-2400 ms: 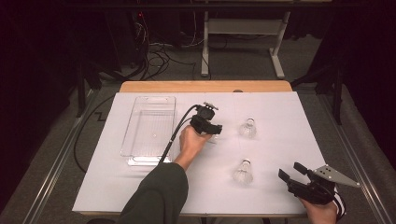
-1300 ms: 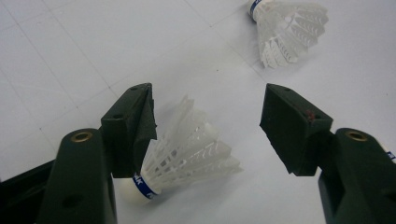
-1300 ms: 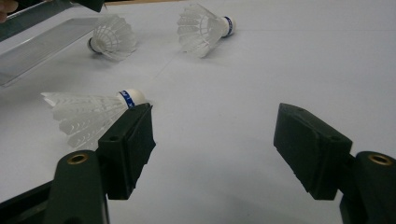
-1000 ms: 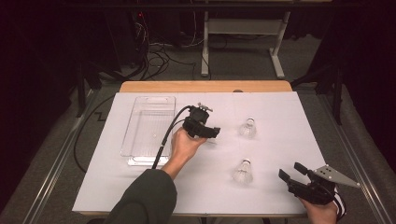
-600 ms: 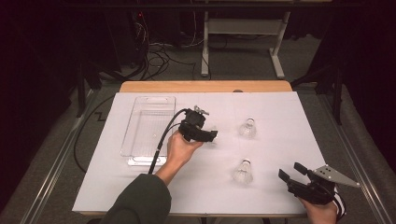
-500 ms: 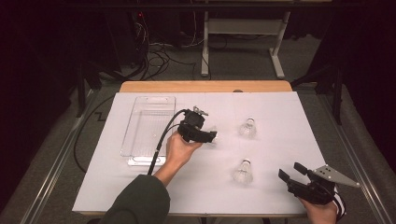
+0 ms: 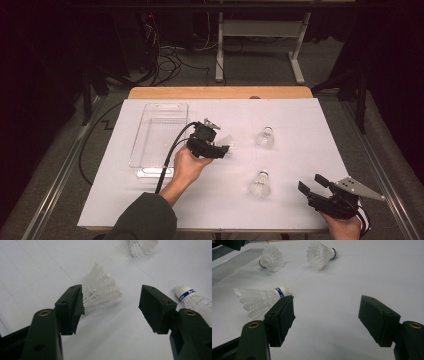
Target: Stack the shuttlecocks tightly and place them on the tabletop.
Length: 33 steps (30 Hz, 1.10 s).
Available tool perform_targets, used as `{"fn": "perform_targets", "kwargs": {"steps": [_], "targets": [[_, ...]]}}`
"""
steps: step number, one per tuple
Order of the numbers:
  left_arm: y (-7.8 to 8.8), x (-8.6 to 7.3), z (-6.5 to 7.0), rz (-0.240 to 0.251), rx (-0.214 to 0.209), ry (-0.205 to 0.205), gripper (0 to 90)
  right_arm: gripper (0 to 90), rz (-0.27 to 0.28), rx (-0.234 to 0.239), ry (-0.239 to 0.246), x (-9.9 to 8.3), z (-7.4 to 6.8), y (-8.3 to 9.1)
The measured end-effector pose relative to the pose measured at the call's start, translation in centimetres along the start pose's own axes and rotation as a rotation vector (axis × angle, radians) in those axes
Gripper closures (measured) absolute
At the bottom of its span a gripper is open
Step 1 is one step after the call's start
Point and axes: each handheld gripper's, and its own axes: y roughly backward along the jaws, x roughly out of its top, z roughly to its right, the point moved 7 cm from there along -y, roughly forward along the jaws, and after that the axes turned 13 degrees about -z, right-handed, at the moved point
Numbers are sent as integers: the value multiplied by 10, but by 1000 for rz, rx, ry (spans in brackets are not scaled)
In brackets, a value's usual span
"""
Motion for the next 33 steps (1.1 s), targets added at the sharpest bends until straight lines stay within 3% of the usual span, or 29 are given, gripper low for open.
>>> {"fn": "perform_targets", "kwargs": {"steps": [23,33], "targets": [[7,-33,8,-19,-8,-29,371,293,-4,-1,-2,0,0,0],[9,-47,10,-13,-36,-25,372,292,-4,-3,-1,0,-1,-1]]}}
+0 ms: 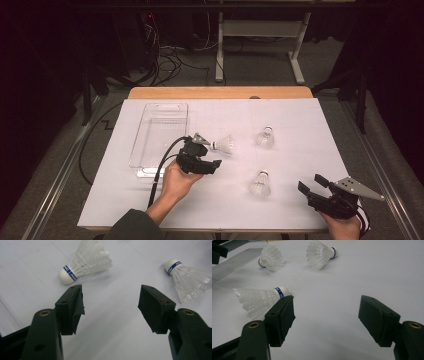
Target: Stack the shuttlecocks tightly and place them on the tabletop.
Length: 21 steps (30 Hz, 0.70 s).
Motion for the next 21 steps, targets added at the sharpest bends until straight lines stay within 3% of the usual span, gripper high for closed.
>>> {"fn": "perform_targets", "kwargs": {"steps": [21], "targets": [[6,-25,6,22,-21,-7,369,292,-1,2,-4,0,0,0]]}}
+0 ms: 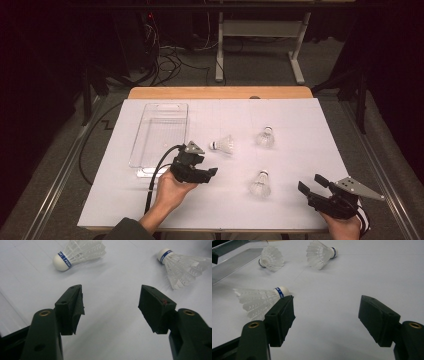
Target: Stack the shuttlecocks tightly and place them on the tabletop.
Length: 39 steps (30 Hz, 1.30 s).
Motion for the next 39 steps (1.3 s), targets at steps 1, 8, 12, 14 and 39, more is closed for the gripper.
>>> {"fn": "perform_targets", "kwargs": {"steps": [1,8,12,14,39], "targets": [[1,-2,0,1,0,2,369,292,0,0,0,0,0,0],[1,-11,-1,2,-2,12,370,292,1,-2,1,0,0,0],[3,-14,-1,7,-3,11,369,292,0,-2,-2,0,1,0],[4,-15,-1,11,-5,13,369,292,-1,-2,-2,0,1,0],[13,-39,-3,31,14,5,363,292,-5,-3,1,0,0,-1]]}}
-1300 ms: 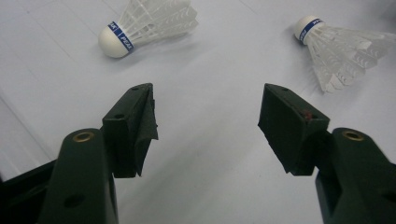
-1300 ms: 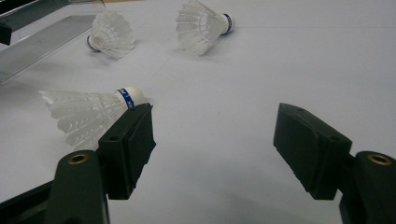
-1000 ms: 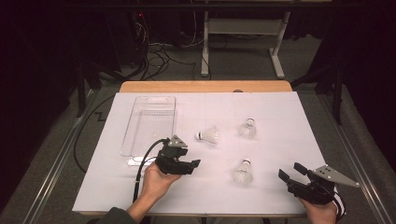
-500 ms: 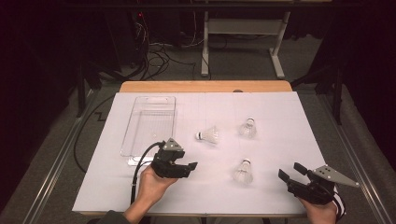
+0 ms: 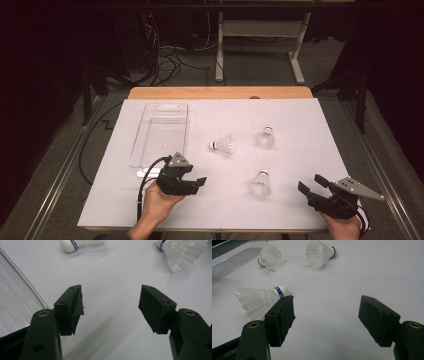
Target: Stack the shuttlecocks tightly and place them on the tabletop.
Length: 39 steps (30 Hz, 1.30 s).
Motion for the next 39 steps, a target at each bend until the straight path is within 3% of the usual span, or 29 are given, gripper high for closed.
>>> {"fn": "perform_targets", "kwargs": {"steps": [39], "targets": [[22,-39,-13,80,42,20,351,288,-30,7,0,-2,-1,-4]]}}
